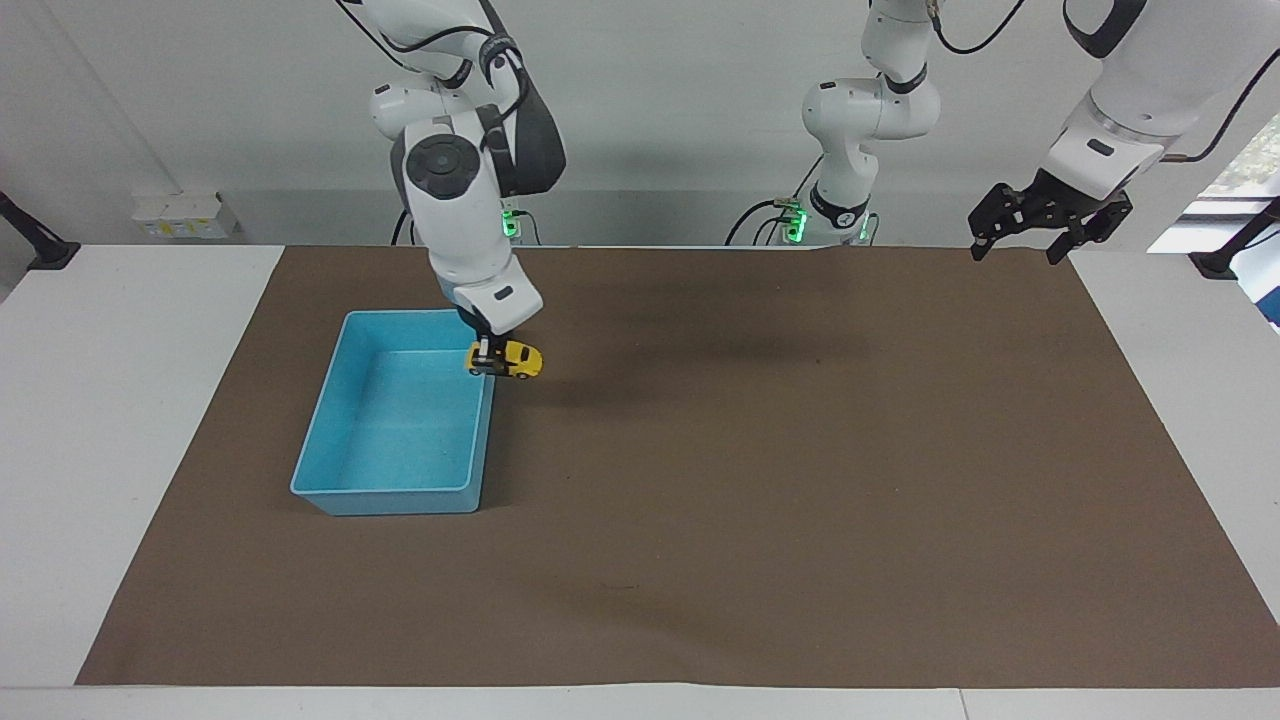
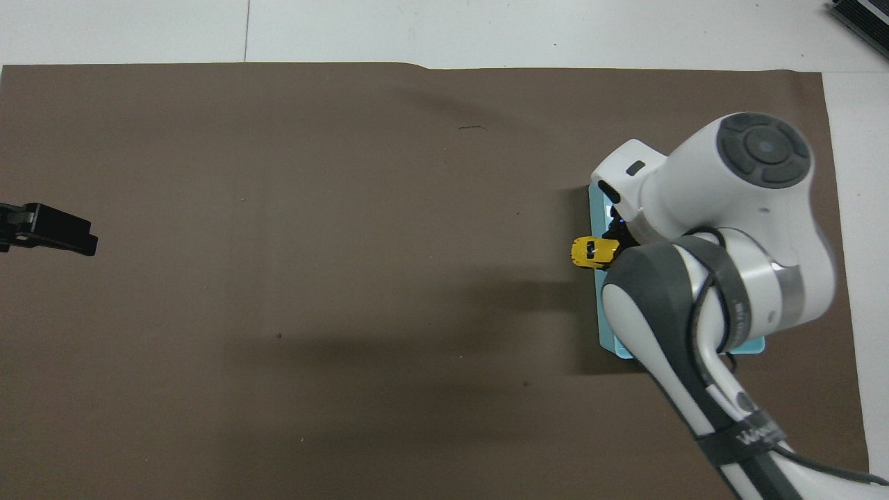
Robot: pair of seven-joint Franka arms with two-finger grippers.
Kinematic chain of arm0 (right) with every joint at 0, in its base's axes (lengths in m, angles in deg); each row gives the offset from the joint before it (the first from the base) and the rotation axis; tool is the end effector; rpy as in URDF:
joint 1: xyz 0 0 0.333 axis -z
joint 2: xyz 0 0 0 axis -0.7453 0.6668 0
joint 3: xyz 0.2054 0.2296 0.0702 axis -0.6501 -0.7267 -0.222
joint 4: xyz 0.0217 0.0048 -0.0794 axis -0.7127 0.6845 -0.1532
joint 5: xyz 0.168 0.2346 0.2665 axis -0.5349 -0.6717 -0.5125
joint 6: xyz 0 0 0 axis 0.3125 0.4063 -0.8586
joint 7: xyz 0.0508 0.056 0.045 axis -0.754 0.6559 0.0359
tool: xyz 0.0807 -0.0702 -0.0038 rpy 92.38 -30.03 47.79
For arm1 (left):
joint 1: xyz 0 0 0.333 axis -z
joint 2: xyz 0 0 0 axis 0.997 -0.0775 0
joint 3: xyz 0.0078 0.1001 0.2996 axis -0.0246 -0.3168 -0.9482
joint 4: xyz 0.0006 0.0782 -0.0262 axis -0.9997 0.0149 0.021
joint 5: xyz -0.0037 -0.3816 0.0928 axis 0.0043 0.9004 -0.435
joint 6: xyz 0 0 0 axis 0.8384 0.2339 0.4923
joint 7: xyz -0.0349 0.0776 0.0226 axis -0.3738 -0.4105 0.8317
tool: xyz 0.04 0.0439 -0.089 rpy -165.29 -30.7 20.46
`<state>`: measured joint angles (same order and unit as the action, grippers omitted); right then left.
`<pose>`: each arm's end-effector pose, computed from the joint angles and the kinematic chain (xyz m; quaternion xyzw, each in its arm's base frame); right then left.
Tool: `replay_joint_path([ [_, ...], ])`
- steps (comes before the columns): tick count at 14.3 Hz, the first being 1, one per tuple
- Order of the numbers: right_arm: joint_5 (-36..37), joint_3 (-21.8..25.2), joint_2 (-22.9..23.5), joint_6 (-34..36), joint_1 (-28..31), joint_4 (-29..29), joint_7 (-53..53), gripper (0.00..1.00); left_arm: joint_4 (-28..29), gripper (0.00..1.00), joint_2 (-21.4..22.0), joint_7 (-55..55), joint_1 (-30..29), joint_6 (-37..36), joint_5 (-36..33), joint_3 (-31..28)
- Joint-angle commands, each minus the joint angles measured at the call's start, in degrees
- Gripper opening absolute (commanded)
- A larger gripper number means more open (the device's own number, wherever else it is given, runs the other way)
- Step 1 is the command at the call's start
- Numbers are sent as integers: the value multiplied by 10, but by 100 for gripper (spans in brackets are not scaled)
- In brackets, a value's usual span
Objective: Wind up and store yellow beetle car
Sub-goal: 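Carry the car into the blue bin and lower it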
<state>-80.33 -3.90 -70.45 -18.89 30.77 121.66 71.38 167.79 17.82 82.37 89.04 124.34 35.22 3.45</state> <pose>0.5731 0.1281 0.4692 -0.7423 -0.6689 0.0313 0.0225 0.5421 -0.0315 0.6449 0.9977 -0.0565 -0.0376 0.0064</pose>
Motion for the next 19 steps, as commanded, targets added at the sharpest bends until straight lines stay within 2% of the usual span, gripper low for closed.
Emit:
replay_joint_path([
  [1,0,-4,-22,21,40,10,43,0,1,100,4,6,-3,-6,-5,2],
  [4,20,-4,-34,9,76,38,85,0,1,100,4,6,-3,-6,-5,2],
  [6,22,-4,-68,-44,103,106,101,0,2,100,4,6,-3,-6,-5,2],
  [10,24,-4,-79,-92,105,158,116,0,1,100,4,6,-3,-6,-5,2],
  [13,29,-4,-78,-144,113,188,122,0,1,100,4,6,-3,-6,-5,2],
  [14,29,-4,-69,-151,115,192,124,0,1,100,5,6,-3,-6,-5,2],
  [17,29,-5,-48,-234,119,228,163,0,1,100,4,6,-3,-6,-5,2],
  [19,29,-5,-32,-247,116,228,168,0,1,100,4,6,-3,-6,-5,2],
])
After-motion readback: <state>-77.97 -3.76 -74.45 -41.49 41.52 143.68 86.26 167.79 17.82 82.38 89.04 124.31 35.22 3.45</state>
